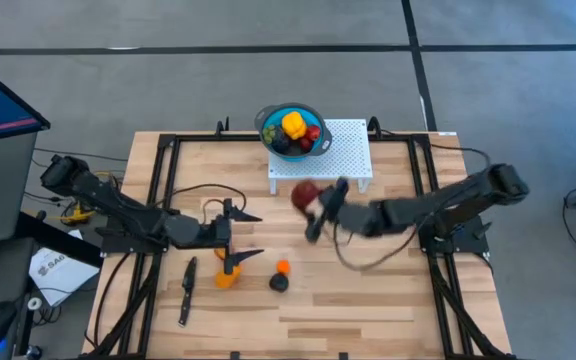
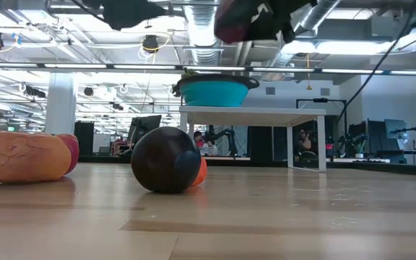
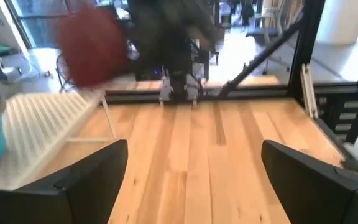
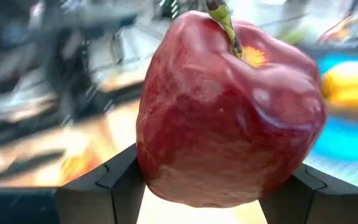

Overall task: Pick & Place Fruit
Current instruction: Put the right red apple into the blue strainer bowl on the shelf

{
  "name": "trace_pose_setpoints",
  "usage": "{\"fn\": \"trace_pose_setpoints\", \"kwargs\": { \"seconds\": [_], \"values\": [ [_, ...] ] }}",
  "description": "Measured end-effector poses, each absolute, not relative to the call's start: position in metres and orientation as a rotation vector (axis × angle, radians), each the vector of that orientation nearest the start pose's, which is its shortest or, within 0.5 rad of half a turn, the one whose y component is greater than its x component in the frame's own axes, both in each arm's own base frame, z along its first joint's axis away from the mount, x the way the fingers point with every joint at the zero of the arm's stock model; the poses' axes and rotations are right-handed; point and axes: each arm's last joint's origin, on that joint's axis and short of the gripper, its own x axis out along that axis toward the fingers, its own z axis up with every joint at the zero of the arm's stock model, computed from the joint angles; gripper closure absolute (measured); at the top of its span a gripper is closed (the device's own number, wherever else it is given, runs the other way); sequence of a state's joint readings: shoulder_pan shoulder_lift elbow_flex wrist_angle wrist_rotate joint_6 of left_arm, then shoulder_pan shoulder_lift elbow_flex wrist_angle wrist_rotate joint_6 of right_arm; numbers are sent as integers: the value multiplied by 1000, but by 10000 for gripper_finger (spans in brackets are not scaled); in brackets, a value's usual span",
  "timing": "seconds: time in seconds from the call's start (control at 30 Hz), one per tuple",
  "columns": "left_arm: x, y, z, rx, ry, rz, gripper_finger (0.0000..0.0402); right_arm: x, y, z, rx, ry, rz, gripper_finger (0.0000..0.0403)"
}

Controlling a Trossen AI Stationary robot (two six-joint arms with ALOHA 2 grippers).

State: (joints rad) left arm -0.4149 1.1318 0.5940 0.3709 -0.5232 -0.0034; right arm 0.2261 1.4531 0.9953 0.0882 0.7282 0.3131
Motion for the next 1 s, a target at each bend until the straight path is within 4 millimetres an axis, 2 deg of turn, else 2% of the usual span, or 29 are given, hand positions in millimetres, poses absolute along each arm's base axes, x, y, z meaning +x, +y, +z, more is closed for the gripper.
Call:
{"fn": "trace_pose_setpoints", "kwargs": {
  "seconds": [0.1, 0.23, 0.4, 0.5, 0.67, 0.83, 1.0],
  "values": [
    [232, -86, 243, 71, 183, 110, 46, 311, 21, 299, 126, 211, -575, 162],
    [238, -89, 233, 80, 220, 112, 52, 321, -21, 310, 118, 211, -607, 162],
    [240, -89, 230, 83, 225, 113, 59, 341, -74, 307, 131, 304, -699, 162],
    [240, -89, 231, 80, 220, 113, 61, 351, -99, 304, 135, 388, -762, 162],
    [240, -90, 231, 79, 219, 112, 62, 368, -119, 303, 127, 480, -804, 156],
    [240, -90, 231, 78, 220, 112, 62, 379, -124, 303, 104, 544, -804, 133],
    [240, -91, 231, 78, 219, 109, 65, 380, -124, 299, 98, 587, -806, 126]
  ]
}}
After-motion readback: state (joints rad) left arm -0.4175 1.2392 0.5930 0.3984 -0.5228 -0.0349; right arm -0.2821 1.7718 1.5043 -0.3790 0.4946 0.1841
